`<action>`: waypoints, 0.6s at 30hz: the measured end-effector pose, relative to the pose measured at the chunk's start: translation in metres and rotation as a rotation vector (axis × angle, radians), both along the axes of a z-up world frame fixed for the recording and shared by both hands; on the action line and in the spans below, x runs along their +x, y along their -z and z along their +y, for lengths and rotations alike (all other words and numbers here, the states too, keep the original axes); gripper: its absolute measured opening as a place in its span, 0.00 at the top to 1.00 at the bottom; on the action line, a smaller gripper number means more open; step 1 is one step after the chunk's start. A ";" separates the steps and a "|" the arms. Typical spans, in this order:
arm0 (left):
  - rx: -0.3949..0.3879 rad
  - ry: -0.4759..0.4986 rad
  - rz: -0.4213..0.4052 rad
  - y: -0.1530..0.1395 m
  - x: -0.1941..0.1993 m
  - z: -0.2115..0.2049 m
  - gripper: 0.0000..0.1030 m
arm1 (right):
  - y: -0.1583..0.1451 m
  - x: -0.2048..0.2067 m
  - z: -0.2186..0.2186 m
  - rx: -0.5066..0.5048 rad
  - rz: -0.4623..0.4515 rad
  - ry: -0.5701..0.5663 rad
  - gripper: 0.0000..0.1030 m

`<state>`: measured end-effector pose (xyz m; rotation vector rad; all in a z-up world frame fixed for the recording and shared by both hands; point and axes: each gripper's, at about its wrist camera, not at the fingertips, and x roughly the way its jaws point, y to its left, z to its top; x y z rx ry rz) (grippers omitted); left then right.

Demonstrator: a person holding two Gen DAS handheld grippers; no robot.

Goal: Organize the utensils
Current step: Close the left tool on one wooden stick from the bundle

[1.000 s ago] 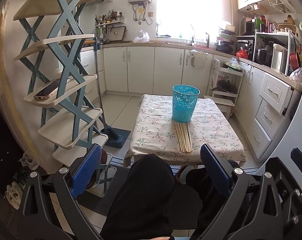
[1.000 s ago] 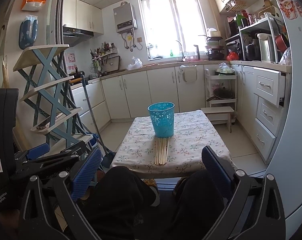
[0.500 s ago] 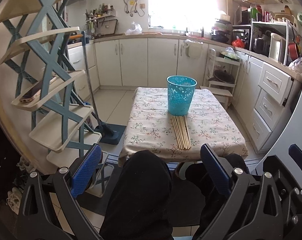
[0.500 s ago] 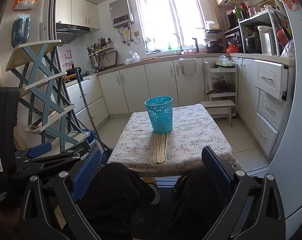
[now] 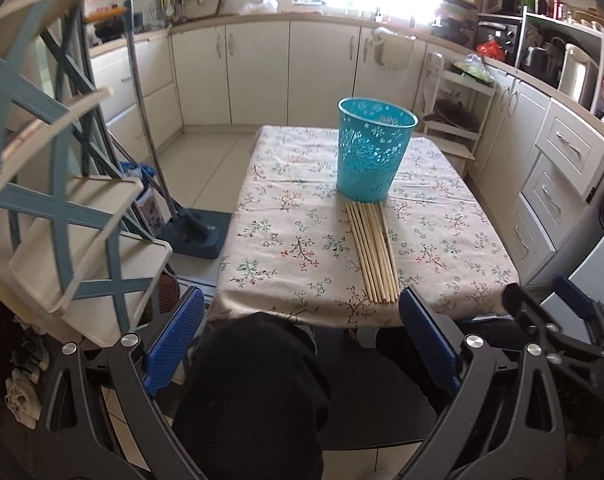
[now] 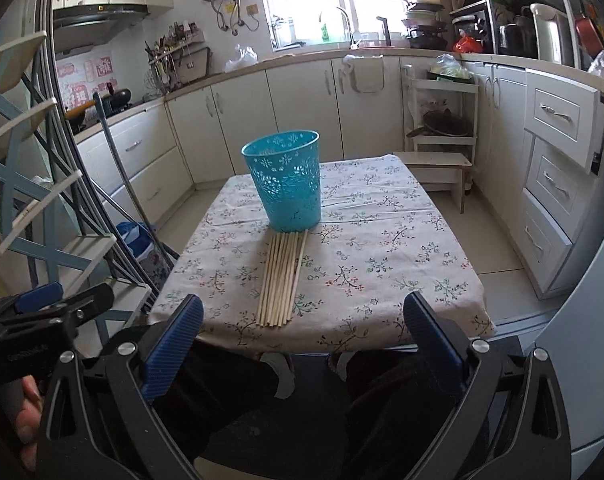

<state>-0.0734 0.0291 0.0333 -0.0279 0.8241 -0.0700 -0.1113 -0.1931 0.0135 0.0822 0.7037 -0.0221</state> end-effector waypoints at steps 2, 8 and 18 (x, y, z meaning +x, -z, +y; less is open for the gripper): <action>-0.021 -0.014 0.027 0.013 0.027 -0.001 0.09 | 0.022 0.039 -0.007 -0.021 0.037 -0.019 0.07; -0.039 -0.056 0.095 0.051 0.093 -0.013 0.09 | 0.093 0.149 -0.014 0.115 0.196 -0.055 0.44; -0.067 -0.076 0.221 0.106 0.176 -0.035 0.08 | 0.138 0.230 0.004 0.062 0.273 -0.089 0.45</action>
